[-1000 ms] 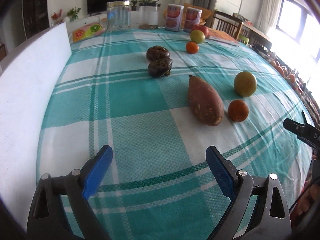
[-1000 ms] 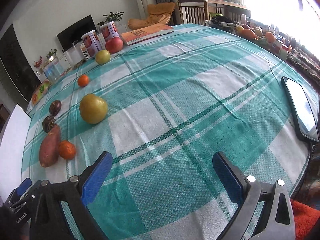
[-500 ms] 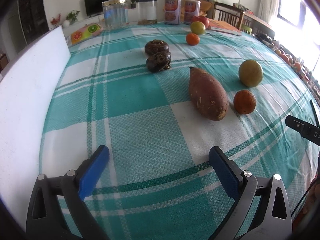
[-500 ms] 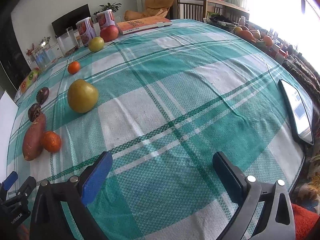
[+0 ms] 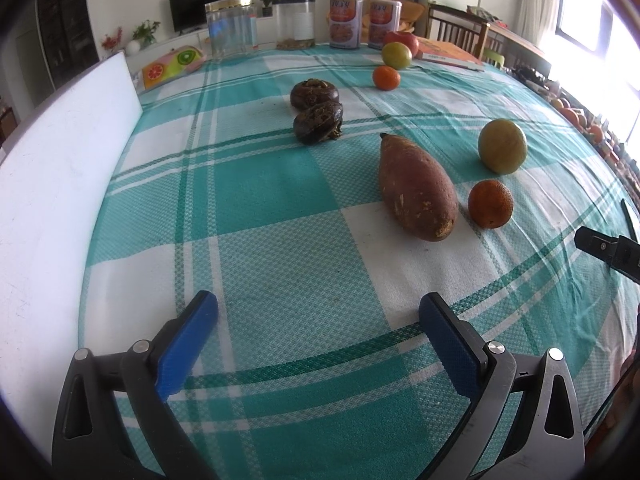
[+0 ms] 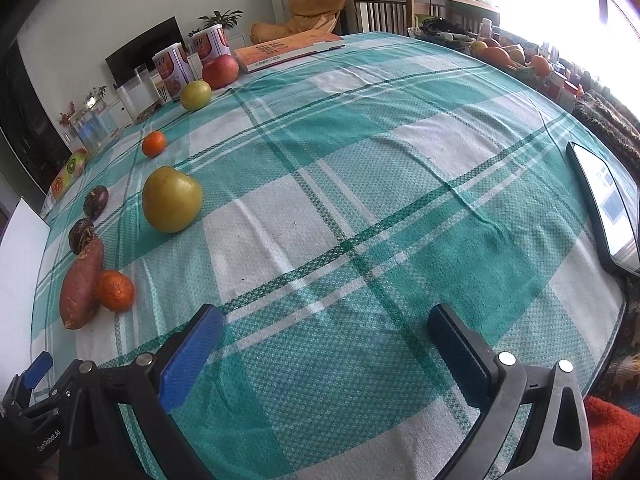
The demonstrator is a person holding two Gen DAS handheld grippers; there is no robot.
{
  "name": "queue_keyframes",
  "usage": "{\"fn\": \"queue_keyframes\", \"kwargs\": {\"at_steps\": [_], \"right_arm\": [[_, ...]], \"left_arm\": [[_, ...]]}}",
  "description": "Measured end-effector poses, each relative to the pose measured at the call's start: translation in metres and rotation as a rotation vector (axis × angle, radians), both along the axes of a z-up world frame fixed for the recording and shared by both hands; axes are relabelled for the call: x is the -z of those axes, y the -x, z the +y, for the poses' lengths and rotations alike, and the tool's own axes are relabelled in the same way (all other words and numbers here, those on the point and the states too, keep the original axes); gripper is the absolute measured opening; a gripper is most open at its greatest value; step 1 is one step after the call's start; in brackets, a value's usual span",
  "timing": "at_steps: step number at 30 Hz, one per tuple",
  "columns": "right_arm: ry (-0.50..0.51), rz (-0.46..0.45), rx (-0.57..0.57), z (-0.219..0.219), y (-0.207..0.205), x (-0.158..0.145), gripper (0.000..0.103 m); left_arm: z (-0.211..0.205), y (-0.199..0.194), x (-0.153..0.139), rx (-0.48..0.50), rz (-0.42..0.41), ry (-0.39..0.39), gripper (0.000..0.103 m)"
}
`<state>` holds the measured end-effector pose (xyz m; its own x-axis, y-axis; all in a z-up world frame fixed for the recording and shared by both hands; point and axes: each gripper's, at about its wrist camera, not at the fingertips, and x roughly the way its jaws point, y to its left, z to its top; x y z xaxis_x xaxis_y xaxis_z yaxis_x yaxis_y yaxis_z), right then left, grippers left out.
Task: Organize fruits
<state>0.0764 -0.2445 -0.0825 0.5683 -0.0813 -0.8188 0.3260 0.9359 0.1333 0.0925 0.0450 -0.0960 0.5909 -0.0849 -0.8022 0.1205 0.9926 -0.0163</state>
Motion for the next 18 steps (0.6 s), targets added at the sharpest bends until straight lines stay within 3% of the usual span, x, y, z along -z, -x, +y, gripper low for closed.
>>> {"fn": "queue_keyframes", "kwargs": {"at_steps": [18], "right_arm": [[0.03,0.02,-0.007,0.004,-0.0018,0.0015,0.103]], "left_arm": [[0.0,0.0004,0.0,0.0,0.0,0.0,0.101]]}}
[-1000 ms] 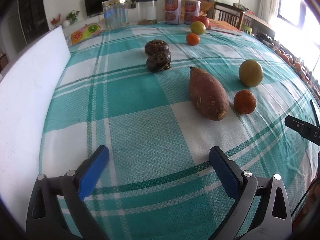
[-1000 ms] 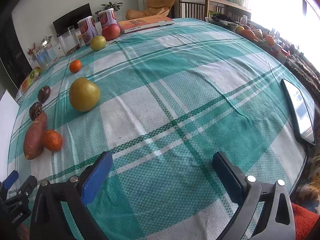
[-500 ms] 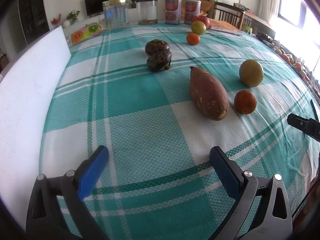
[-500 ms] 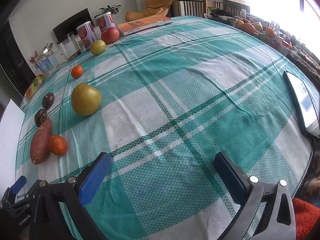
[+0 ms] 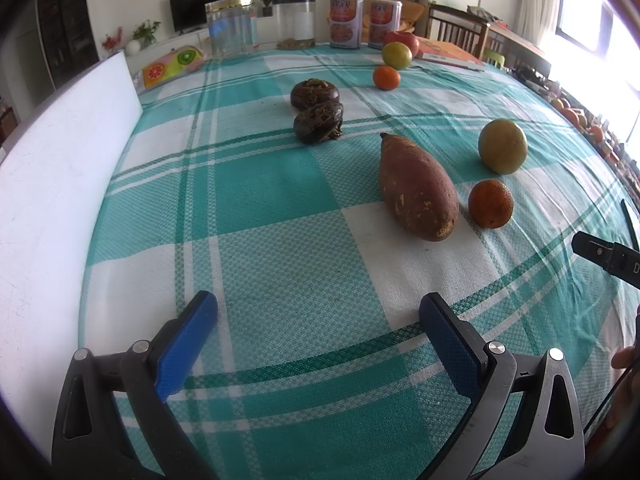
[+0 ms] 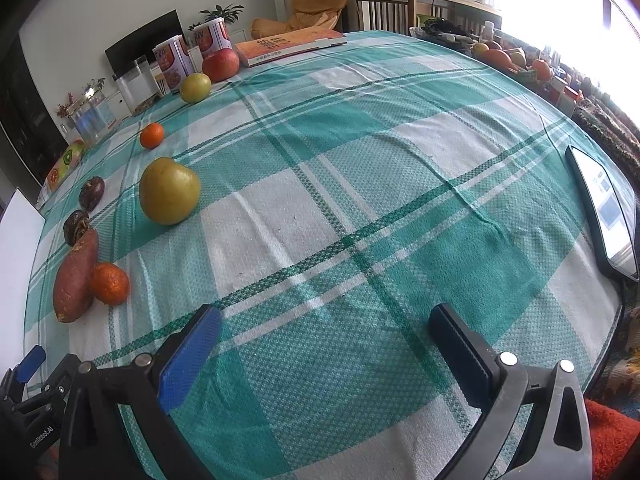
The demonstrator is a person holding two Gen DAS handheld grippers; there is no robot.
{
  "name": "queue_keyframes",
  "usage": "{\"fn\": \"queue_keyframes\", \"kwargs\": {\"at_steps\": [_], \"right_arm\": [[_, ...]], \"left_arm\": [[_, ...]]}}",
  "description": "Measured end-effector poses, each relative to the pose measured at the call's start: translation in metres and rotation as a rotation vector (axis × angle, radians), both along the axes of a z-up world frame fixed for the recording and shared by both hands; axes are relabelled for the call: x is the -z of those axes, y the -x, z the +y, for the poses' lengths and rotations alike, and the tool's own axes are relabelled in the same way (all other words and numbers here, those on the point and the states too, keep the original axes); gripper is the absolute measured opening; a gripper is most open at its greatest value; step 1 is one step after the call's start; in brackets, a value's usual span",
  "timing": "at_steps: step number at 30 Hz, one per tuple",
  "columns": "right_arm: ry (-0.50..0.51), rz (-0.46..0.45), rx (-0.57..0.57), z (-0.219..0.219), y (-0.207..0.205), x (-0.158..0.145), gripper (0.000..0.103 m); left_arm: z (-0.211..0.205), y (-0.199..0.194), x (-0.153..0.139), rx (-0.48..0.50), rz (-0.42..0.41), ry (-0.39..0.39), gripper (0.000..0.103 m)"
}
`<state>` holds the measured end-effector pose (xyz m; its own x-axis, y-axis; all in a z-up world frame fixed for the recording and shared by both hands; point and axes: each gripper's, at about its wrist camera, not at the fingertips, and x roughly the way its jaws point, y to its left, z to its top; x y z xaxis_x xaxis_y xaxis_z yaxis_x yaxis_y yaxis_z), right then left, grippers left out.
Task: Organize fruits
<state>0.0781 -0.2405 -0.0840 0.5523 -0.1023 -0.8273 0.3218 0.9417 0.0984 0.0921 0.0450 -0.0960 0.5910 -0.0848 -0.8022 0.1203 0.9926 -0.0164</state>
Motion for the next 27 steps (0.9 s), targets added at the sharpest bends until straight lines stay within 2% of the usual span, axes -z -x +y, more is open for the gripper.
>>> {"fn": "queue_keyframes", "kwargs": {"at_steps": [21,24,27], "right_arm": [[0.009,0.002,-0.001,0.001,0.0,0.0,0.103],[0.007,0.001,0.0,0.001,0.0,0.0,0.103],[0.009,0.002,0.0,0.001,0.0,0.0,0.103]], "left_arm": [[0.001,0.0,0.001,0.002,0.001,0.008,0.101],[0.008,-0.001,-0.003,-0.005,0.015,0.067,0.099],[0.016,-0.008,-0.024,-0.029,0.006,0.232,0.099]]}}
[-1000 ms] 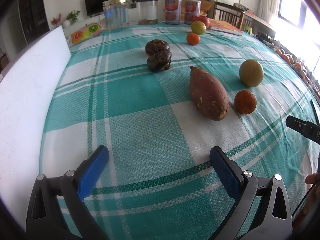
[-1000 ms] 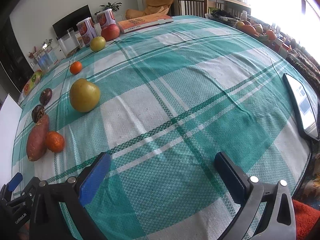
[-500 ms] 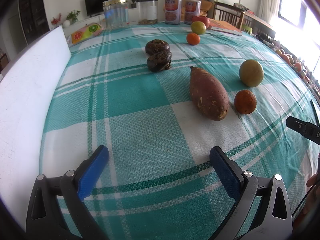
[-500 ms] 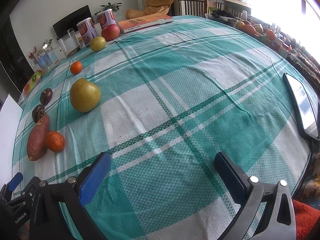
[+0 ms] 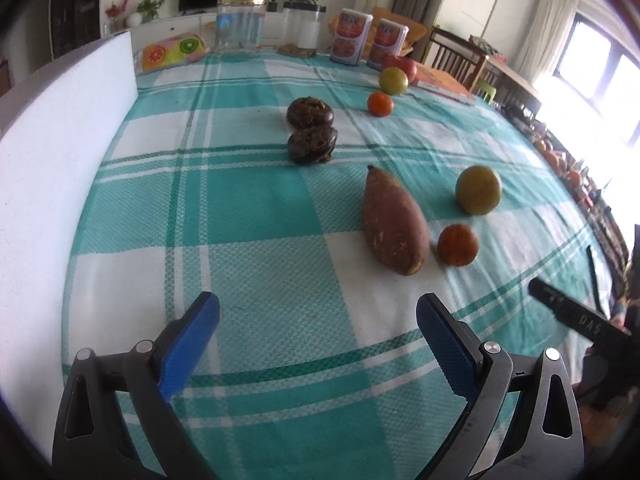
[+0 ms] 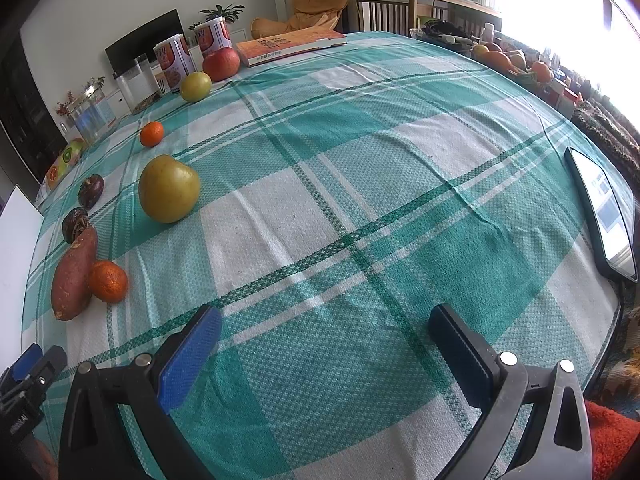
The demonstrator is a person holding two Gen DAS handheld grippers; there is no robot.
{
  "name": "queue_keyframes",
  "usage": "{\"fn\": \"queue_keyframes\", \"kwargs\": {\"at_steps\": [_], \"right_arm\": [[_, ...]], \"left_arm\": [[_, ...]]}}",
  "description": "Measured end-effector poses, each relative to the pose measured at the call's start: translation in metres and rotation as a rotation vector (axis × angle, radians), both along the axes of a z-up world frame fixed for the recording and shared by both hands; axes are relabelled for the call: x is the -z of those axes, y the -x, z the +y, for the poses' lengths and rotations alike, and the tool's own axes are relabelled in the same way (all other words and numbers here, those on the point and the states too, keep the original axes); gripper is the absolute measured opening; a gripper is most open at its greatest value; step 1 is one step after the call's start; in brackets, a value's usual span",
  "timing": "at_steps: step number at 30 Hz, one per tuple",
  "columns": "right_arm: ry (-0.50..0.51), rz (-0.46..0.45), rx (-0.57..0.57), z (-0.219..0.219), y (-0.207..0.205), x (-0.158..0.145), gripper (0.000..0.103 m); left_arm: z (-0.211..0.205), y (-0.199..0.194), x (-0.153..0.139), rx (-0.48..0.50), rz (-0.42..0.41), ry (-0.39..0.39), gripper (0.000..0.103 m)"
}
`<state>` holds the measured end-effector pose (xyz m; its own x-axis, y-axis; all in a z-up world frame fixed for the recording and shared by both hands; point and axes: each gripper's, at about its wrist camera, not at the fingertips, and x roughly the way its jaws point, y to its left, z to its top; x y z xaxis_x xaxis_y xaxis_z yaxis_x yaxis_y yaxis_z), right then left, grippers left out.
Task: Organize fruits
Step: 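Grasp the second sweet potato with the left tool and lift it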
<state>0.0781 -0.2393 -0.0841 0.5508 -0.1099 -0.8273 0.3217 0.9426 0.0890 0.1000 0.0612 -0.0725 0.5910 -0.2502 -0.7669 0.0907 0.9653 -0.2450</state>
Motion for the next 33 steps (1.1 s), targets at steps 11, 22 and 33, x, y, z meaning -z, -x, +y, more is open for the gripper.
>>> {"fn": "queue_keyframes", "kwargs": {"at_steps": [11,22,33], "right_arm": [[-0.002,-0.001,-0.002,-0.001,-0.001,0.0,0.103],[-0.007,-0.005,-0.001,-0.001,0.0,-0.001,0.103],[0.011,0.004,-0.003,0.001,-0.001,0.001,0.103]], "left_arm": [[-0.055,-0.073,-0.001,0.117,0.122,-0.095,0.06],[-0.036,-0.041,-0.009,0.092,0.089,-0.095,0.043],[0.025,0.005,0.007,-0.038,0.089,-0.087,0.046]]}}
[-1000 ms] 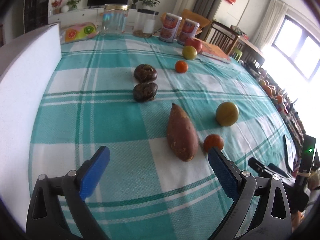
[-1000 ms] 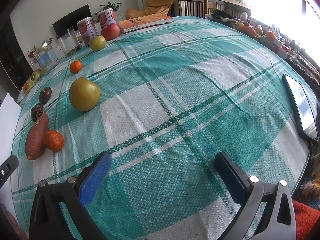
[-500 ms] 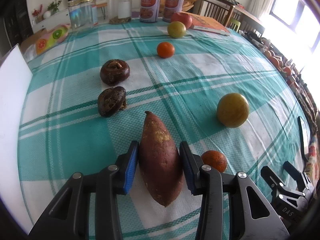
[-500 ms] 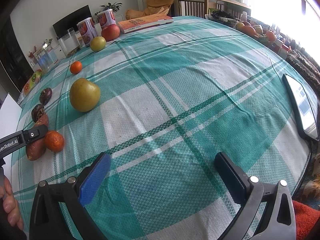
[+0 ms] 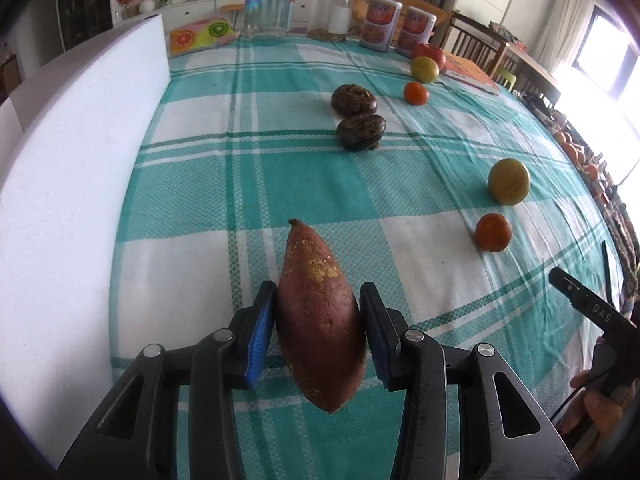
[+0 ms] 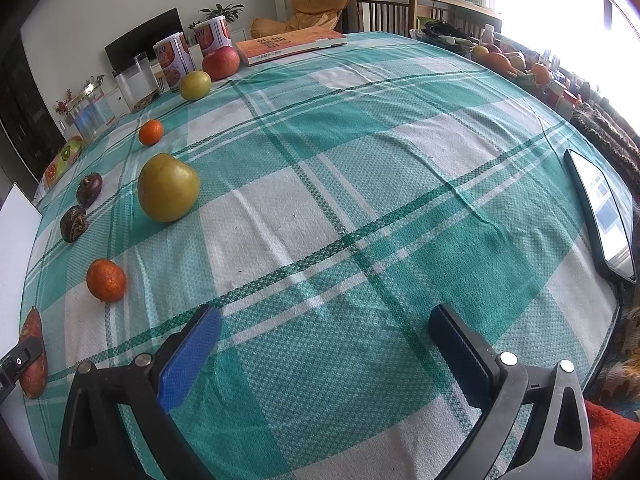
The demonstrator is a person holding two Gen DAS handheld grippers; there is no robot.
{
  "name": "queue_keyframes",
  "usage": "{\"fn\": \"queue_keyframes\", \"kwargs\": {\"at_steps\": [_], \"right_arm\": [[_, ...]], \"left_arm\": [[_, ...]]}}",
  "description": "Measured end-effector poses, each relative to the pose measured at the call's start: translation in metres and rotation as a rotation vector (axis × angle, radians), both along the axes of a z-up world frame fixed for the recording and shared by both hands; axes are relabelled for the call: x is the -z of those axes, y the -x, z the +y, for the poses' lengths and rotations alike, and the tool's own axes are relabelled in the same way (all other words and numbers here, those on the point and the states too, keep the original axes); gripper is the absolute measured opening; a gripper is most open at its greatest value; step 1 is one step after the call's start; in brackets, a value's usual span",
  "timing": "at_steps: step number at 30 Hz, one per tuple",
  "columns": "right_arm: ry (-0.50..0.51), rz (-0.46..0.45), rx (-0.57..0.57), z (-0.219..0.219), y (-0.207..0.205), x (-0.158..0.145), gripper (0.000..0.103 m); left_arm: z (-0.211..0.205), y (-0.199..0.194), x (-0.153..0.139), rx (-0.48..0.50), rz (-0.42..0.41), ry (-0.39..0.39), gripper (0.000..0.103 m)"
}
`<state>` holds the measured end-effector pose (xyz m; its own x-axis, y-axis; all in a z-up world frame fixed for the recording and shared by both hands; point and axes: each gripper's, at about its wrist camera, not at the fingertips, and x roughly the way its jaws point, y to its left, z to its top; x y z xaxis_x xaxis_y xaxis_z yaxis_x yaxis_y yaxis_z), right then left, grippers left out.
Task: Organize fruits
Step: 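Grasp the second sweet potato with the left tool and lift it, then grasp the dark brown round fruit with the right tool while the left holds the sweet potato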
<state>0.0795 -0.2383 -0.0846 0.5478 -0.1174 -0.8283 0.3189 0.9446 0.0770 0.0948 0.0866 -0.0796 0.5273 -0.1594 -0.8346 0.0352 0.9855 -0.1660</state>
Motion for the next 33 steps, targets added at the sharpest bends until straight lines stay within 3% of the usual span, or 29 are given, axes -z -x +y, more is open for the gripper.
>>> {"fn": "queue_keyframes", "kwargs": {"at_steps": [2,3,4,9,14,16,18,22,26,29,33], "right_arm": [[0.002,0.001,-0.001,0.0,0.0,0.0,0.103],[0.003,0.002,-0.002,0.001,0.0,0.001,0.103],[0.004,0.003,-0.002,0.001,0.0,0.001,0.103],[0.003,0.002,-0.003,0.001,0.0,0.0,0.103],[-0.082,-0.115,-0.021,-0.003,0.012,-0.016,0.103],[-0.071,-0.181,-0.1,0.011,0.013,-0.033,0.103],[-0.131,-0.209,-0.246,0.036,0.0,-0.047,0.103],[-0.19,-0.103,-0.477,0.102,-0.06,-0.054,0.102],[-0.139,0.023,-0.605,0.163,-0.12,-0.041,0.084],[-0.194,0.125,-0.631,0.191,-0.153,-0.022,0.08],[-0.198,0.12,-0.601,0.204,-0.173,-0.011,0.071]], "left_arm": [[0.001,0.001,0.004,-0.013,-0.012,-0.011,0.058],[-0.001,0.001,0.006,-0.016,-0.024,-0.025,0.072],[-0.002,0.002,0.007,-0.018,-0.039,-0.042,0.079],[-0.011,0.007,0.015,0.011,-0.104,-0.151,0.084],[-0.009,0.004,0.016,0.013,-0.1,-0.14,0.09],[-0.009,0.005,0.016,0.015,-0.1,-0.14,0.091],[-0.009,0.004,0.016,0.016,-0.1,-0.137,0.091],[-0.005,0.005,0.015,0.013,-0.107,-0.108,0.091],[-0.002,0.005,0.015,0.011,-0.112,-0.083,0.091],[-0.003,0.005,0.015,0.011,-0.111,-0.087,0.091],[-0.002,0.005,0.015,0.011,-0.112,-0.082,0.09]]}}
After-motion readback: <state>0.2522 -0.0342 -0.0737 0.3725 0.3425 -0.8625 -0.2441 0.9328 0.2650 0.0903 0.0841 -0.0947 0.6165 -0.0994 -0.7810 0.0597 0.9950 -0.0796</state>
